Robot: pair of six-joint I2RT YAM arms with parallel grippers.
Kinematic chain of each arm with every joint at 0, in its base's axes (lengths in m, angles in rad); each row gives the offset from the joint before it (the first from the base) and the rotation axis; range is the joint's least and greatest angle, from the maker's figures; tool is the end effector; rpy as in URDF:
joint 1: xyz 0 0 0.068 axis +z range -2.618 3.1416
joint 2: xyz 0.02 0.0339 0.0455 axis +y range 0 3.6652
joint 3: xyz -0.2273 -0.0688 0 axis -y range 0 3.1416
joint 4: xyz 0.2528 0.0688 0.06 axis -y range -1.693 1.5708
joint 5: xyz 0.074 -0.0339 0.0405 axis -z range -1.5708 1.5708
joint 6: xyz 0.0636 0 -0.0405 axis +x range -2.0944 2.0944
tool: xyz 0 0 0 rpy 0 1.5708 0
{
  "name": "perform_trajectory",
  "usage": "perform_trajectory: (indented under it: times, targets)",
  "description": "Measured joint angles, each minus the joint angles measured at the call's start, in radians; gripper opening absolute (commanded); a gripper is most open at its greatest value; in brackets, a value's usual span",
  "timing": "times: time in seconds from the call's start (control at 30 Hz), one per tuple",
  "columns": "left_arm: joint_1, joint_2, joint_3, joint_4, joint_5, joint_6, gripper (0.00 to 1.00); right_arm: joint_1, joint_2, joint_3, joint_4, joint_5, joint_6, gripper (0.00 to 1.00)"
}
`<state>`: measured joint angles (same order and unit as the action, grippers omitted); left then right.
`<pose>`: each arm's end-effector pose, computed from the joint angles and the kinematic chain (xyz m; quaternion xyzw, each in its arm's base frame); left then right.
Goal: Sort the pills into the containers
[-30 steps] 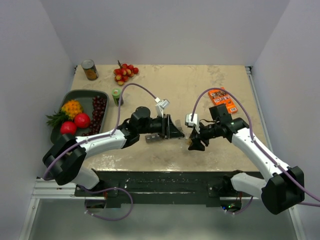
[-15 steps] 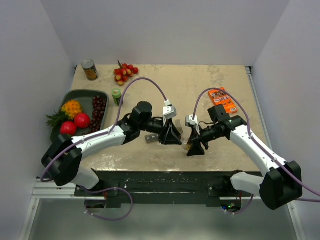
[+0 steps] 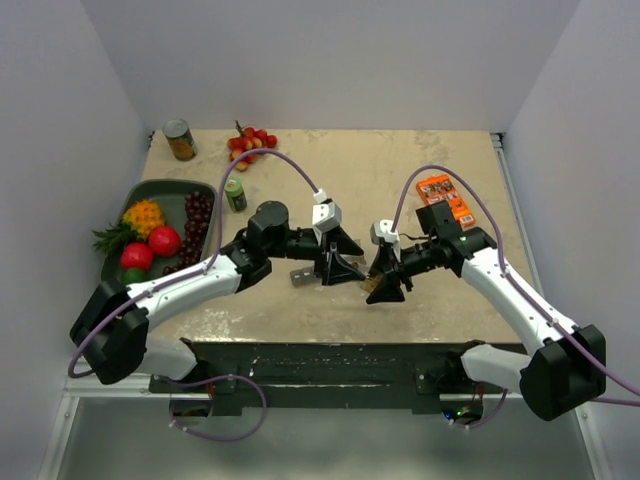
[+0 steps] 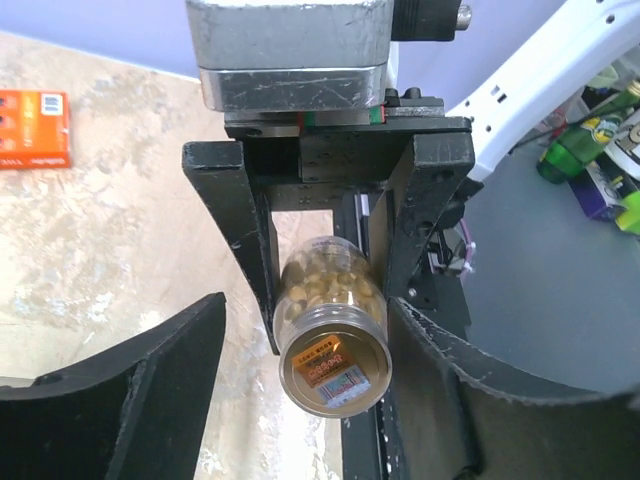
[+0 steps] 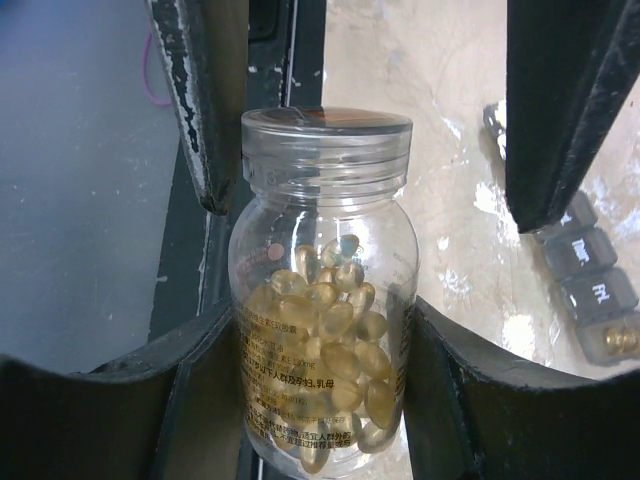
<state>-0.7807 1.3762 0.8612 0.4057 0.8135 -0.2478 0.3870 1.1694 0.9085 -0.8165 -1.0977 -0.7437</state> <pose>0.2109 -0.2739 0.2514 0.4348 0.5903 -0.5580 0.3888 0.2006 0.1429 0.2248 -0.5508 0.6303 0.4609 0.2948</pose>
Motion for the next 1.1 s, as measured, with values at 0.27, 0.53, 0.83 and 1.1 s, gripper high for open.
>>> perform_trajectory:
  times: [0.27, 0.53, 0.83, 1.1]
  targets:
    - [0.023, -0.078, -0.066, 0.051, -0.059, -0.043, 0.99, 0.006, -0.001, 0.002, 0.017, -0.029, -0.010, 0.00]
    - [0.061, -0.212, -0.138, 0.105, -0.101, -0.109, 0.99, 0.007, -0.013, 0.002, 0.016, -0.027, -0.030, 0.00]
    - [0.067, -0.268, -0.192, 0.125, -0.117, -0.189, 0.99, 0.008, -0.013, 0.002, 0.017, -0.012, -0.035, 0.00]
    - [0.080, -0.212, -0.192, 0.119, -0.136, -0.428, 0.99, 0.008, -0.013, 0.002, 0.022, 0.032, -0.035, 0.00]
